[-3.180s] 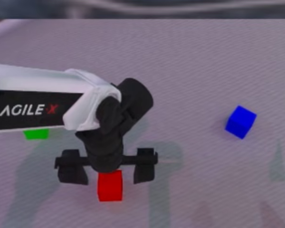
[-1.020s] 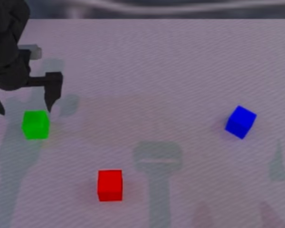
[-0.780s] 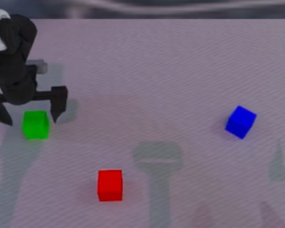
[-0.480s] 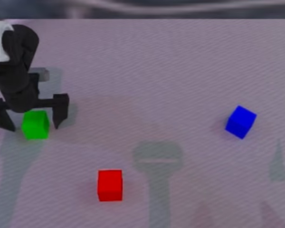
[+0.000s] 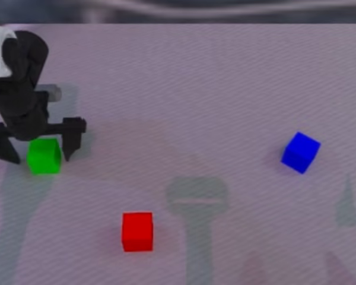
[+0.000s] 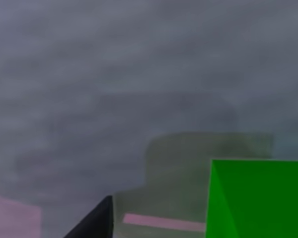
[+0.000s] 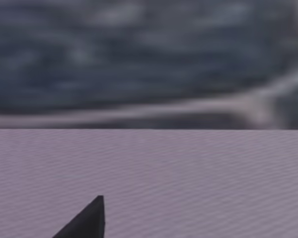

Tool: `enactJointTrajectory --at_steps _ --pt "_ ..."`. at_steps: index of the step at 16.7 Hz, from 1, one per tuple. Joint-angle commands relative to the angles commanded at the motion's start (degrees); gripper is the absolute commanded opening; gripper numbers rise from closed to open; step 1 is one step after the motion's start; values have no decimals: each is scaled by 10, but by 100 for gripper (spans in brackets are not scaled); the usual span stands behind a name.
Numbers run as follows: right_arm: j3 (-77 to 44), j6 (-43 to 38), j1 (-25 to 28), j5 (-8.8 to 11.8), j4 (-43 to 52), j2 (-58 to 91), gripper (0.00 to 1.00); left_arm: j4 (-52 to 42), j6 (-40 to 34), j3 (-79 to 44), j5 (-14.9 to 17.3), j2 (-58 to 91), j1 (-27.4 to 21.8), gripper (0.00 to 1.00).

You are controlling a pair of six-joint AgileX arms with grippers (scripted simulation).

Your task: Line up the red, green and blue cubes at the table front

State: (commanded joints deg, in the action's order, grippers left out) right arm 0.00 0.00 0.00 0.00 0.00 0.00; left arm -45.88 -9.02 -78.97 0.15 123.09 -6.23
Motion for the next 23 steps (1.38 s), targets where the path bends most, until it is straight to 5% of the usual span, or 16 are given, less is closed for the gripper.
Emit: enactJointTrajectory --at_steps 7,17,23 --pt "0 0 0 0 0 0 100 0 0 0 0 0 0 2" --pt "0 0 0 0 0 0 100 -9 2 -8 -3 -19 0 0" --pt "0 0 0 0 0 0 100 -110 2 -68 -3 -55 6 0"
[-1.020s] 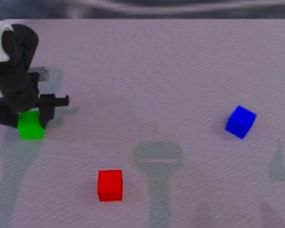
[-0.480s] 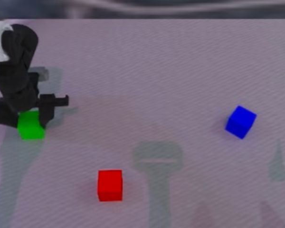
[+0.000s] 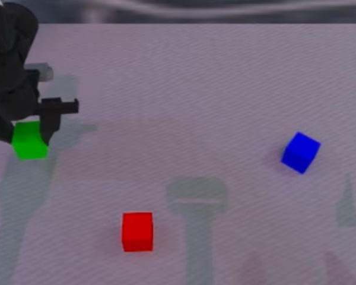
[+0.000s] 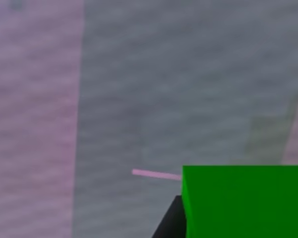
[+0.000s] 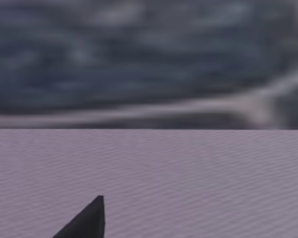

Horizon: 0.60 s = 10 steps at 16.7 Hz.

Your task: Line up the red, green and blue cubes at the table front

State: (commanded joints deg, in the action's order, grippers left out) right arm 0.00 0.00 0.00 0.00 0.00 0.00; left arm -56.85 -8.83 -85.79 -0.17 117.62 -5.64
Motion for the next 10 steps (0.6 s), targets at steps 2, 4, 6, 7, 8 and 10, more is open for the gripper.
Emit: enactJointTrajectory --at_steps 2,4,6,7,8,10 --pt "0 0 0 0 0 0 100 -31 -1 -19 0 -14 3 0" --pt "0 0 0 0 0 0 100 -38 -1 -24 0 -18 4 0" --pt "0 0 0 0 0 0 100 -38 -1 -24 0 -18 4 0" --pt "0 0 0 0 0 0 100 -37 0 -23 0 -16 1 0" --pt "0 0 0 0 0 0 100 -37 -2 -23 0 -16 0 0" --pt "0 0 0 0 0 0 100 -42 -21 -30 -1 -11 -20 0"
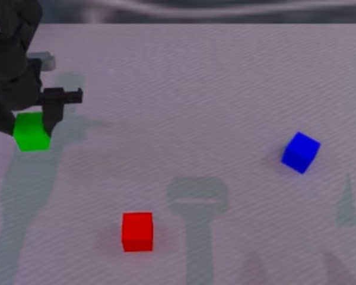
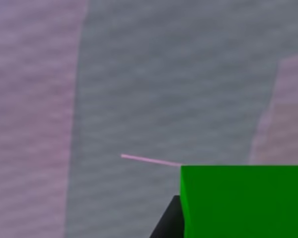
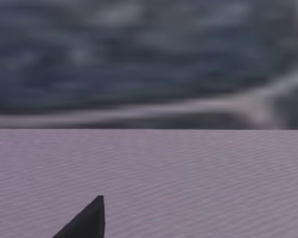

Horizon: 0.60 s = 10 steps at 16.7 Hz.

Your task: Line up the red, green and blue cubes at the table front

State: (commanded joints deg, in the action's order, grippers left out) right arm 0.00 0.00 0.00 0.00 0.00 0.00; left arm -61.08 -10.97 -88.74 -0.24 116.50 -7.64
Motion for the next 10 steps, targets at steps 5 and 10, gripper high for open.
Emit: enactJointTrajectory --at_steps 5,10 --pt "0 0 0 0 0 0 100 -21 -139 -20 -3 8 -153 0" --pt "0 0 0 0 0 0 100 -42 -325 -33 -5 4 -362 0"
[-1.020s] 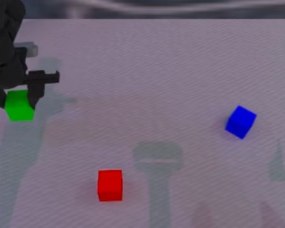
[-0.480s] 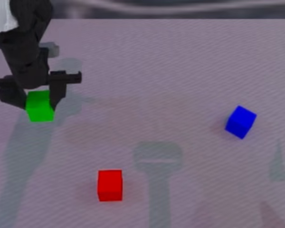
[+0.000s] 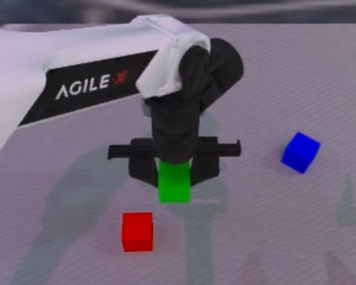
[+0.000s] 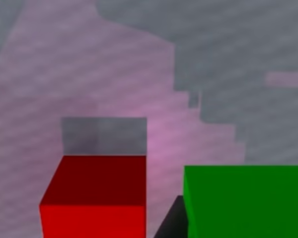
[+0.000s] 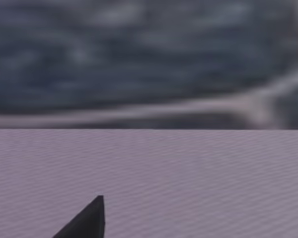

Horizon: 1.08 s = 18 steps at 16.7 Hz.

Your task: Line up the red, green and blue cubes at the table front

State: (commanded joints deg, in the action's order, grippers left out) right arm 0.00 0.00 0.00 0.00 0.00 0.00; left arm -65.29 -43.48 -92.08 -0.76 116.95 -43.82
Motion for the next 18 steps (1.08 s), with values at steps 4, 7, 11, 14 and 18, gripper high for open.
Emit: enactJointTrajectory --at_steps 4,7,11,14,18 --pt "0 0 0 0 0 0 100 -2 -76 -2 -3 -14 -77 0" --pt "0 0 0 0 0 0 100 -2 -80 -1 -3 -16 -81 0" --pt "0 0 0 0 0 0 100 9 -78 7 -3 -11 -80 0" --pt "0 0 0 0 0 0 100 63 -77 45 -3 4 -82 0" --pt "0 0 0 0 0 0 100 137 -80 96 -3 25 -82 0"
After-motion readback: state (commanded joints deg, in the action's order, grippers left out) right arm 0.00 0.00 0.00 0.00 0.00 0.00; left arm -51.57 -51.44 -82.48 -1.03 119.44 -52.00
